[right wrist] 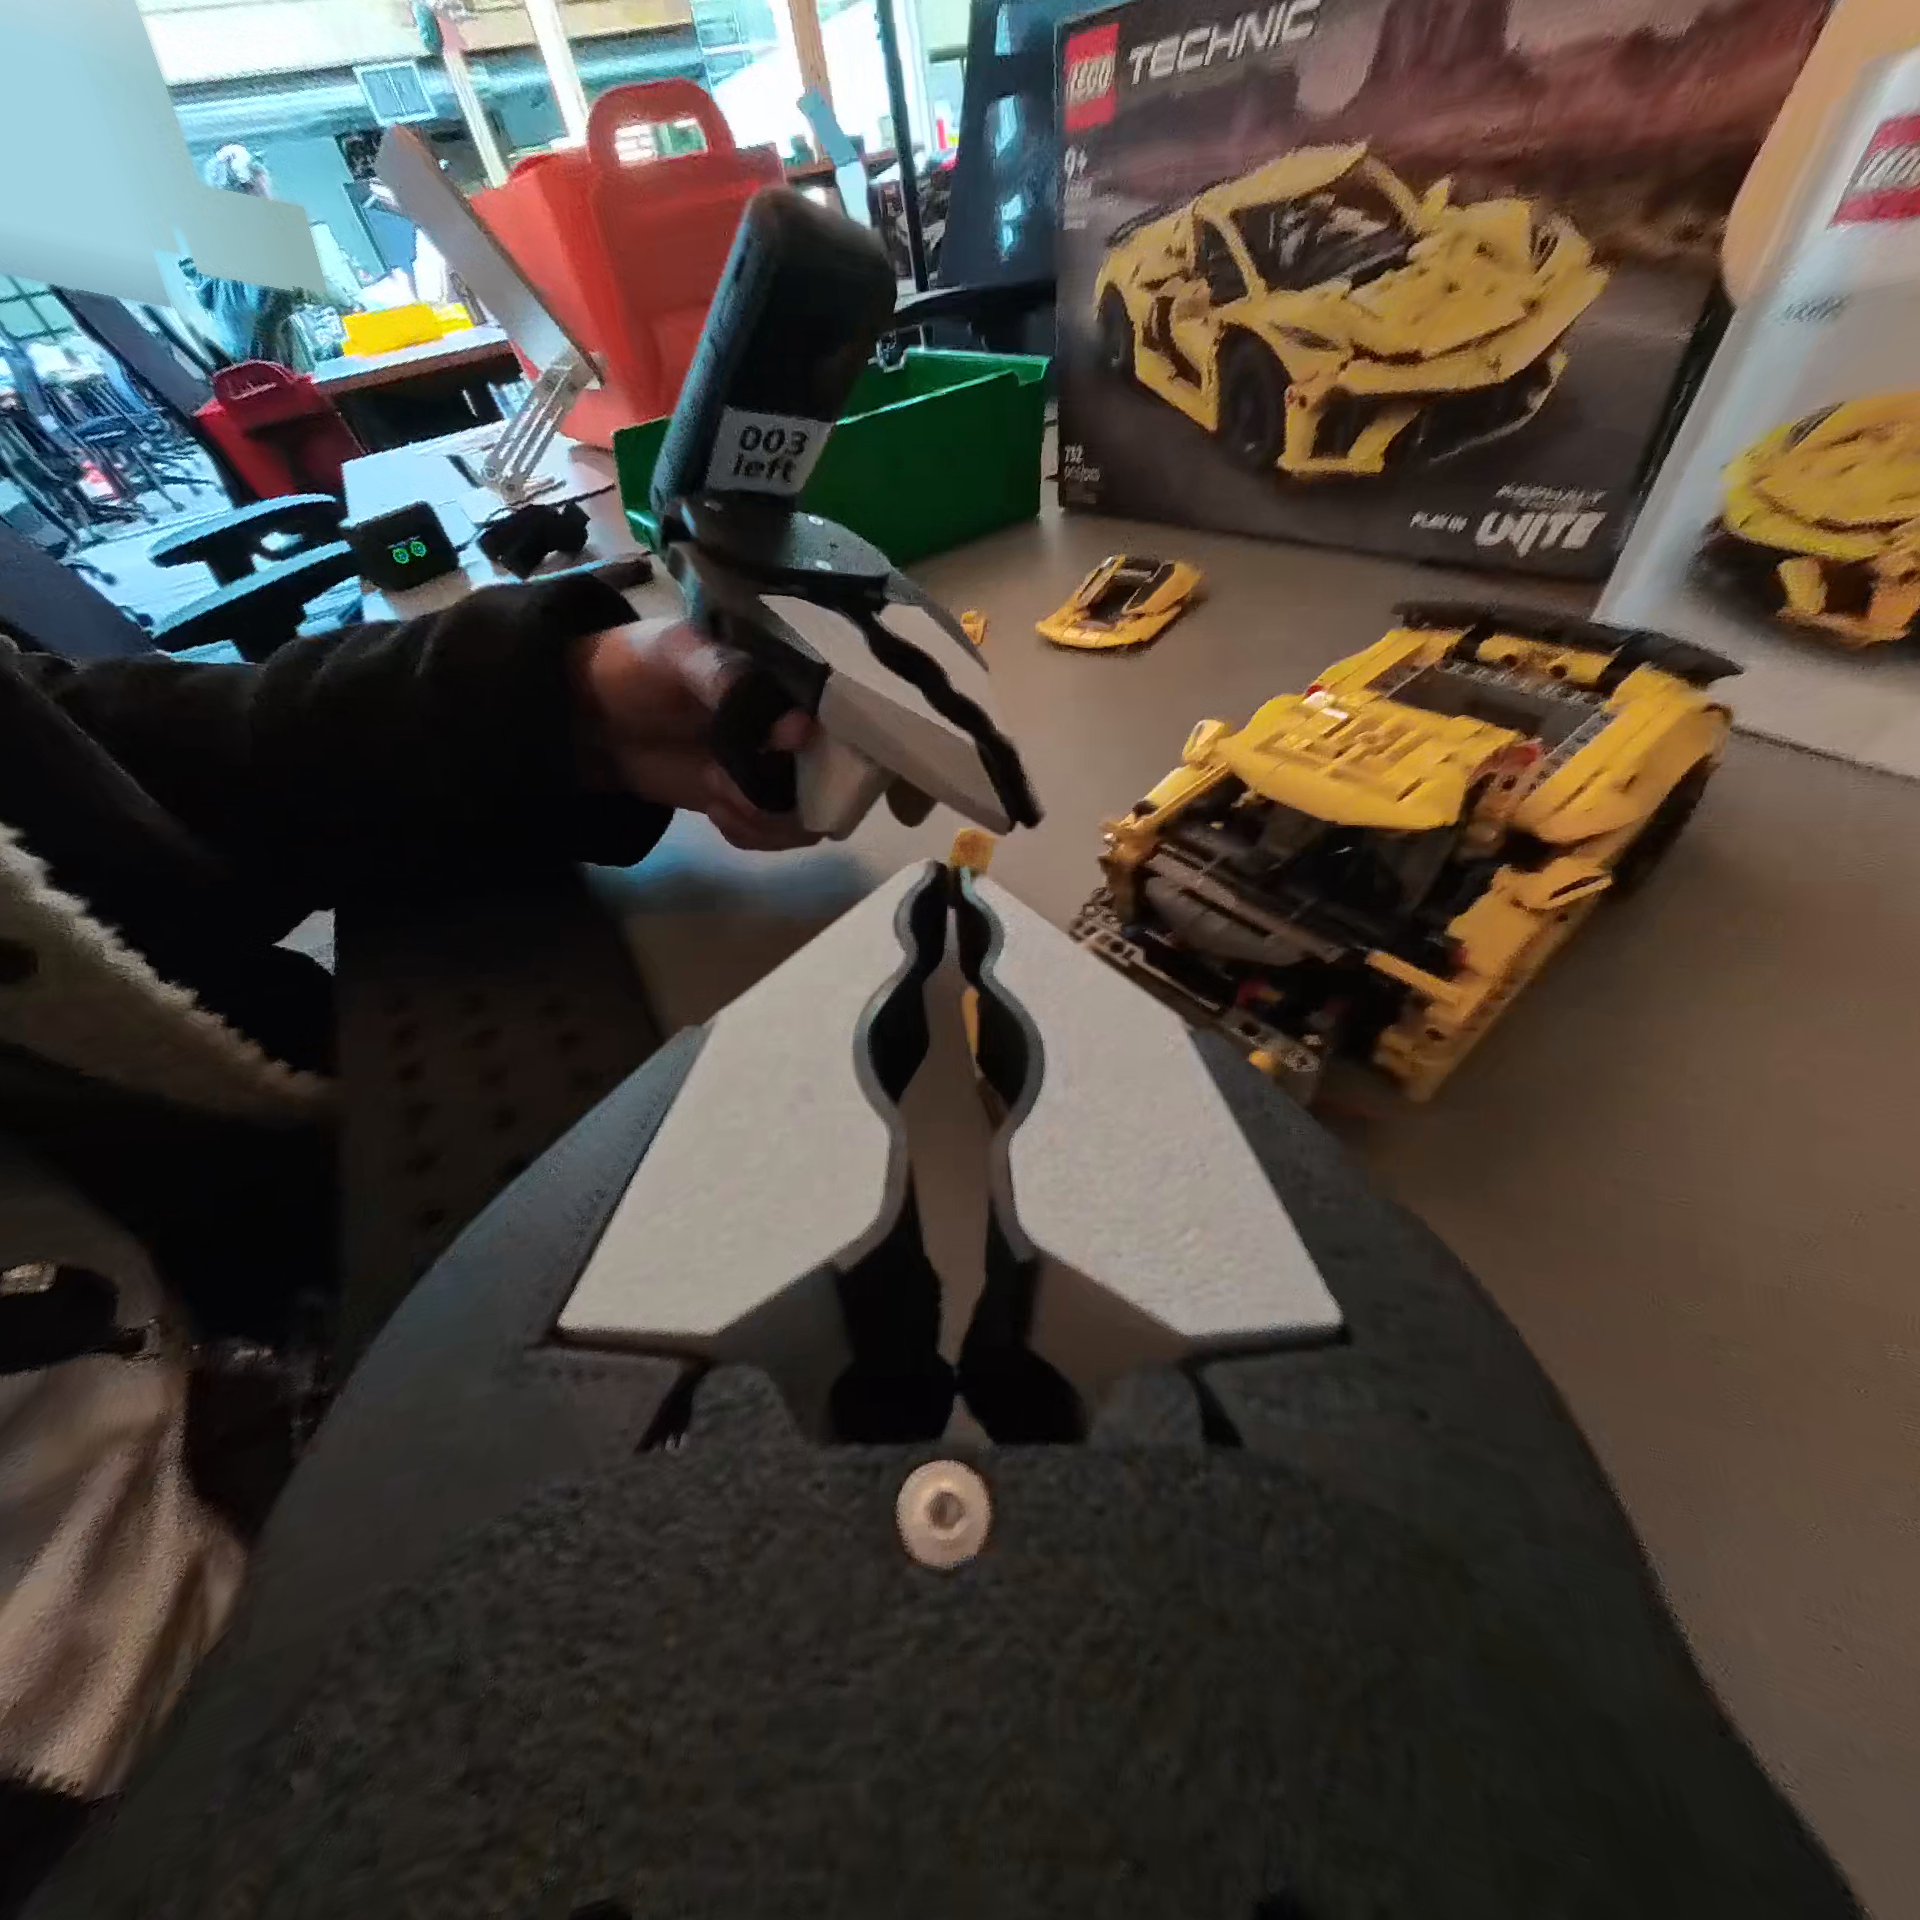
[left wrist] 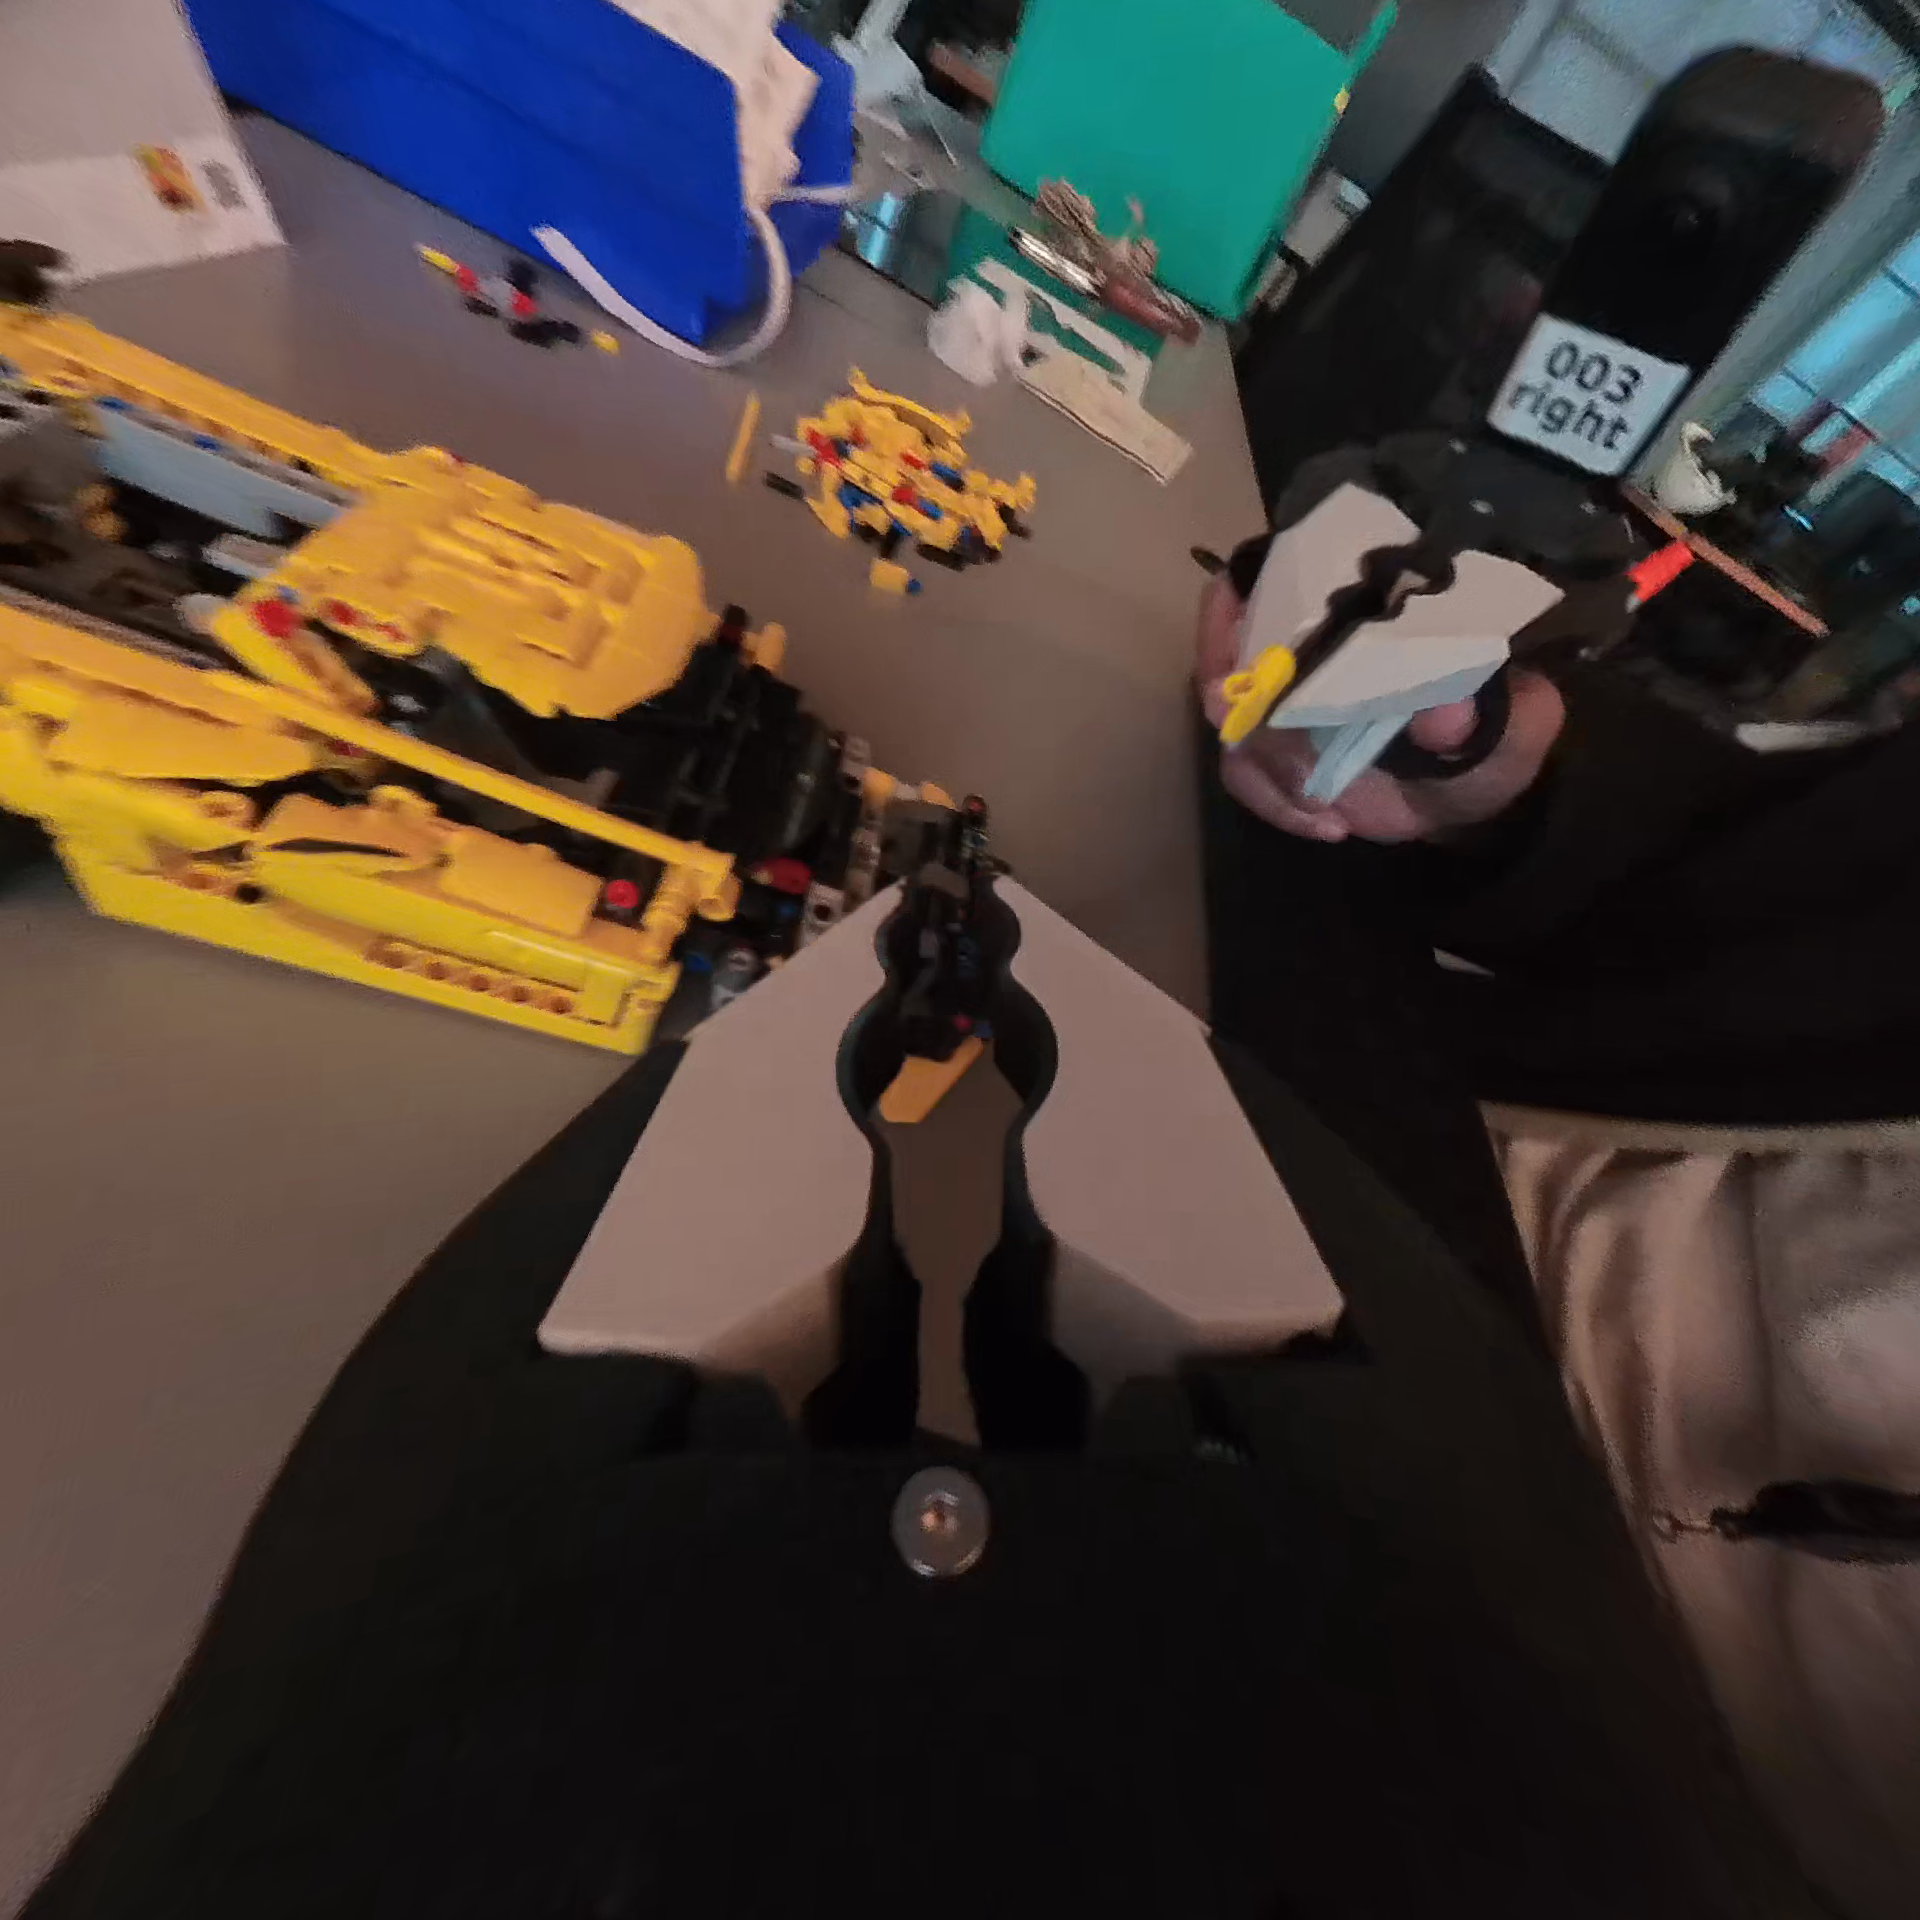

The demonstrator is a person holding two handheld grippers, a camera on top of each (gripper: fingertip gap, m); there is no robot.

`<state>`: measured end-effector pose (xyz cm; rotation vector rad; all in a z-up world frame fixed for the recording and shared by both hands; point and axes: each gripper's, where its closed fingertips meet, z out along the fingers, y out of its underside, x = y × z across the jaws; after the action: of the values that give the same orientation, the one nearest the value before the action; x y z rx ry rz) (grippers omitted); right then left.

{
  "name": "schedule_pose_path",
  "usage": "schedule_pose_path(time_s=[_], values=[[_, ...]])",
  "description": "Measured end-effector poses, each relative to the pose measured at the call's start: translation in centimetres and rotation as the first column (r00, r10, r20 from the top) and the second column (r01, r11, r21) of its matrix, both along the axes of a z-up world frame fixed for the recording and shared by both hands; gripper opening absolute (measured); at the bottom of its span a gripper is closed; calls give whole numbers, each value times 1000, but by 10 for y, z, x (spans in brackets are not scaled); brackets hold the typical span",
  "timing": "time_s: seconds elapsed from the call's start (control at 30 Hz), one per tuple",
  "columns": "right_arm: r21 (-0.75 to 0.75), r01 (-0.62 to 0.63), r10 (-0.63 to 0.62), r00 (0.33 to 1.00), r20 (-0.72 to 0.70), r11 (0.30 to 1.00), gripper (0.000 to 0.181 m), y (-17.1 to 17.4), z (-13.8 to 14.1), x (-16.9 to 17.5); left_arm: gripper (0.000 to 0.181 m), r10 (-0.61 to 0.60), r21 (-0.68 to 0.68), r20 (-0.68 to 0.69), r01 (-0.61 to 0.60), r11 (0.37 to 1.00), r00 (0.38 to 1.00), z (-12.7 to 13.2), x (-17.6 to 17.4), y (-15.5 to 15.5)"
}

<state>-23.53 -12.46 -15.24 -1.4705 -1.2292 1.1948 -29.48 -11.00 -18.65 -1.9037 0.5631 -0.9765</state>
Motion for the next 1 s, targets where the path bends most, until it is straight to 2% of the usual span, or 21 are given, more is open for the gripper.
schedule_pose_path(time_s=[0.07,0.17,0.23,0.3,0.33,0.4,0.43,0.47,0.53,0.63,0.7,0.77,0.87,0.93,1.0], values=[[42,15,-16,1000,22,999,0,6,-3,4,9,38,-14,29,-37,999,999,0,-8,6],[169,131,-159,974,164,977,0,38,-23,21,9,72,-36,29,-71,997,997,-7,-14,12],[242,284,-346,896,278,928,1,84,-40,52,9,76,-43,-1,-76,996,997,-14,-15,12],[217,451,-500,791,351,866,1,131,-55,94,9,68,-38,-63,-70,997,996,-23,-14,11],[176,533,-559,757,338,828,1,151,-53,112,9,62,-33,-102,-66,997,993,-28,-12,11],[125,637,-631,682,370,761,1,178,-59,142,10,42,-28,-159,-47,998,986,-34,-8,8],[138,680,-665,617,421,720,13,190,-71,156,10,33,-21,-178,-38,999,983,-36,-6,7],[122,689,-654,596,466,715,24,192,-82,162,10,27,-12,-192,-30,999,981,-36,-4,5],[43,666,-608,650,456,745,29,185,-85,155,10,26,8,-211,-25,1000,977,-36,-1,3],[77,677,-650,660,378,732,32,187,-69,158,11,23,33,-259,-15,999,965,-38,-1,-4],[81,632,-622,719,310,771,33,177,-58,148,12,18,69,-307,3,998,952,-38,0,-9],[107,519,-529,820,220,848,35,156,-43,122,13,7,100,-330,28,995,944,-35,3,-16],[190,244,-276,946,167,951,37,104,-35,71,25,-10,132,-343,59,990,939,-32,13,-23],[222,82,-123,976,178,972,37,71,-41,42,27,2,157,-369,61,986,930,-32,18,-22],[246,-21,-46,964,262,969,38,56,-59,28,27,28,186,-417,55,981,909,-35,20,-18]])
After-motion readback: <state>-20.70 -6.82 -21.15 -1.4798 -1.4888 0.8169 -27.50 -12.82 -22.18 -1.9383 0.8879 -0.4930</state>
